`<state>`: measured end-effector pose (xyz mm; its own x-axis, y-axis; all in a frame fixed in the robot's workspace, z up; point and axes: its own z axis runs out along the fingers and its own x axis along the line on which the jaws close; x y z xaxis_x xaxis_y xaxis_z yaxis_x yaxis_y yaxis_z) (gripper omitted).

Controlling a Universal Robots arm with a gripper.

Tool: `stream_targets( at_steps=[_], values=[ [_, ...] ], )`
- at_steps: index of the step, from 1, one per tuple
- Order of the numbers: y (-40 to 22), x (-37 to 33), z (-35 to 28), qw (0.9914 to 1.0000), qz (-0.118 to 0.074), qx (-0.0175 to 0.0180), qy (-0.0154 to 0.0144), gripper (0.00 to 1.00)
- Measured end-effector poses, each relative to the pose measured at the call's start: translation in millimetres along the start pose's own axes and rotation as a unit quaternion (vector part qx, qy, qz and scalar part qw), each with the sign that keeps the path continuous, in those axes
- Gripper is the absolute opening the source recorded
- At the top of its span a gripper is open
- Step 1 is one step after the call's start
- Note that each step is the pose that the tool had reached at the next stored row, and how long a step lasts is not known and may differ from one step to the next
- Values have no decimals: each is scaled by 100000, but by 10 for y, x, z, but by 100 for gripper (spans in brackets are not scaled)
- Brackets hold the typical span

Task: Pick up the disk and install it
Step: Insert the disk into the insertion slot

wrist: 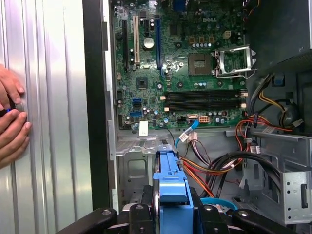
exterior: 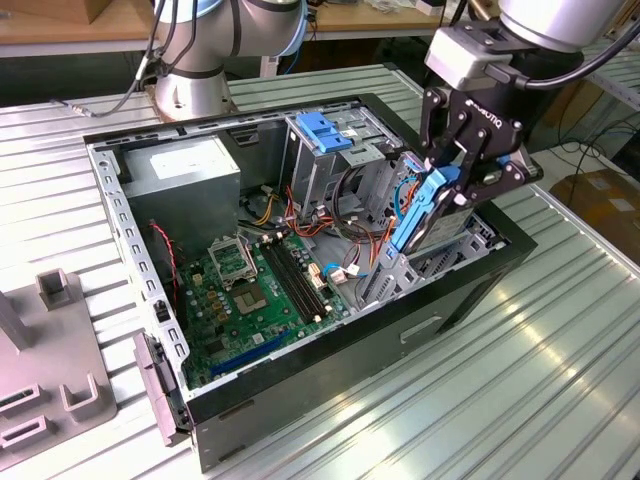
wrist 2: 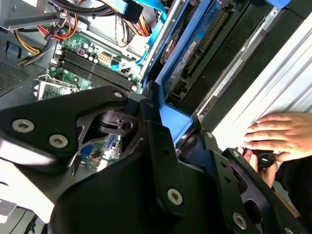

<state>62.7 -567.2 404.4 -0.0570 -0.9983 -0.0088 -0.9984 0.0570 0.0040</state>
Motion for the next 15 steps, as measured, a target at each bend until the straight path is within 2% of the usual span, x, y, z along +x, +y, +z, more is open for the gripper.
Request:
stream_targets(
  at_steps=[15],
  values=[
    [-1, 1, 83, 100000, 0, 1, 3, 37]
  ],
)
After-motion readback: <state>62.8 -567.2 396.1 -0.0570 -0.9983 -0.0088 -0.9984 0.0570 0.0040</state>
